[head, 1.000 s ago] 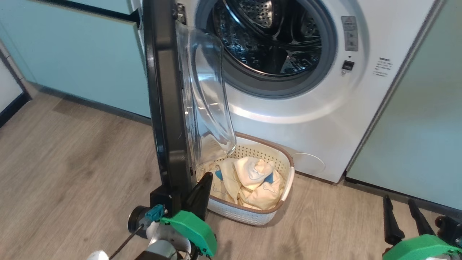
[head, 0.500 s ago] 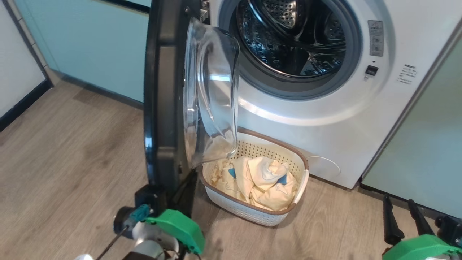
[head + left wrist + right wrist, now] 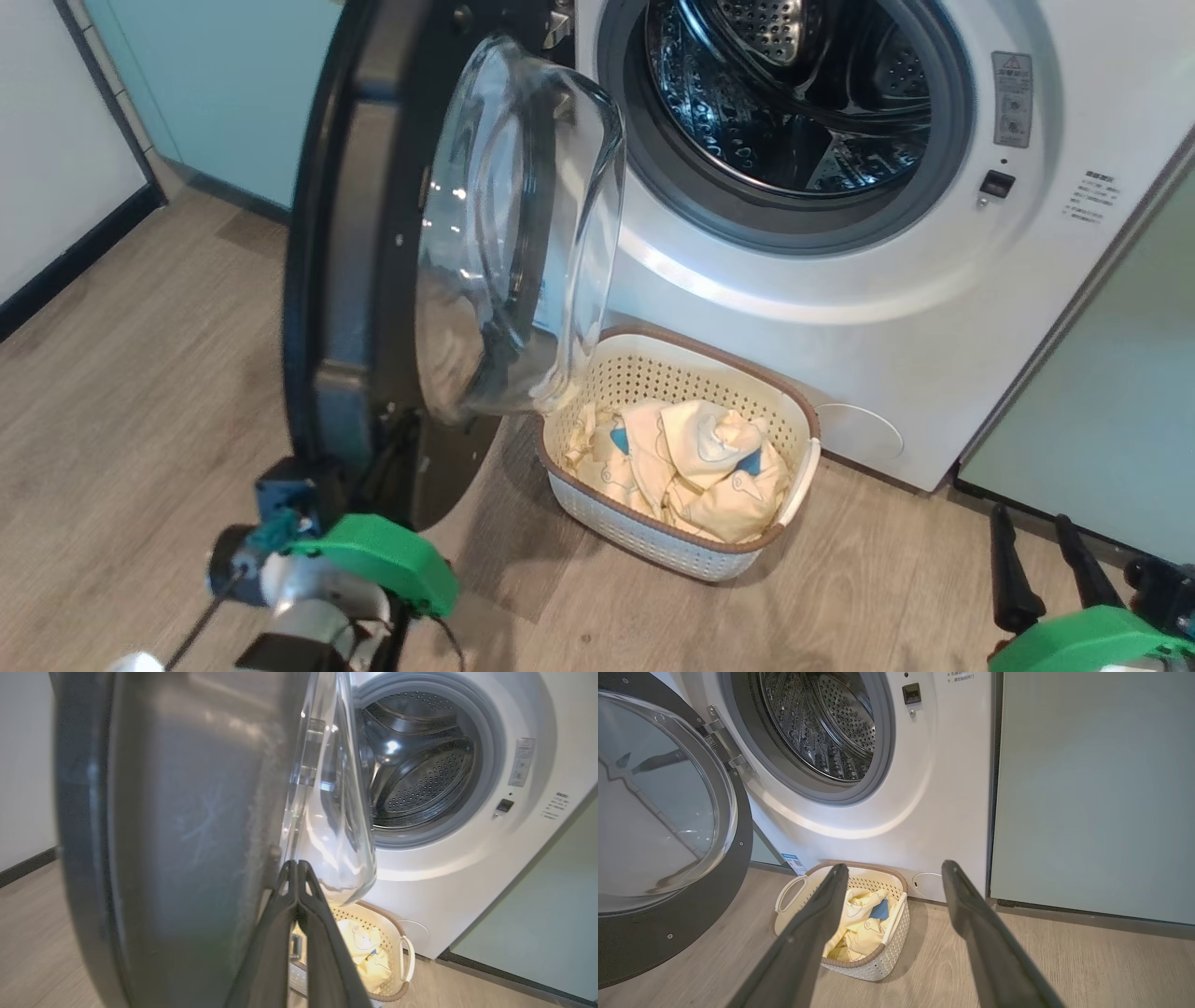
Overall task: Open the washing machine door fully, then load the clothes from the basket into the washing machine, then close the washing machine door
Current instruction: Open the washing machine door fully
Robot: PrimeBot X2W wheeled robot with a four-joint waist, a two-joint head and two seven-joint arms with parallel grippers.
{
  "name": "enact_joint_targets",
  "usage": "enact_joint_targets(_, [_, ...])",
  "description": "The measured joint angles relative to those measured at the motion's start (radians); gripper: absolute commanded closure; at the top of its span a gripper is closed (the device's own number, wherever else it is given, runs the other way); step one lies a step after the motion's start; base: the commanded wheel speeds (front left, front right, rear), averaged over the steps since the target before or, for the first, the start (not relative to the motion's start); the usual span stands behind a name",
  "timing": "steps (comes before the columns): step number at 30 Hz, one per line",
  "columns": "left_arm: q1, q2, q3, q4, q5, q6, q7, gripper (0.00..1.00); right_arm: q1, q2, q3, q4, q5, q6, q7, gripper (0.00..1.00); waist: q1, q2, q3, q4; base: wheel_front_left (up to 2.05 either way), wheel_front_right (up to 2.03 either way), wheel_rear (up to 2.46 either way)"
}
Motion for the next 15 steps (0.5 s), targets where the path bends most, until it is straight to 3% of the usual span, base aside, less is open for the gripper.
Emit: enact_joint_targets(15, [0.016,0.050,0.096,0.008,-0.042,0.029,-0.002,1.00,0.000,-0.002,0.004,0.000,0.000,0.000,0.000,0.00,0.0000,0.0000,0.011,0.020,0.00,0.00,0.00])
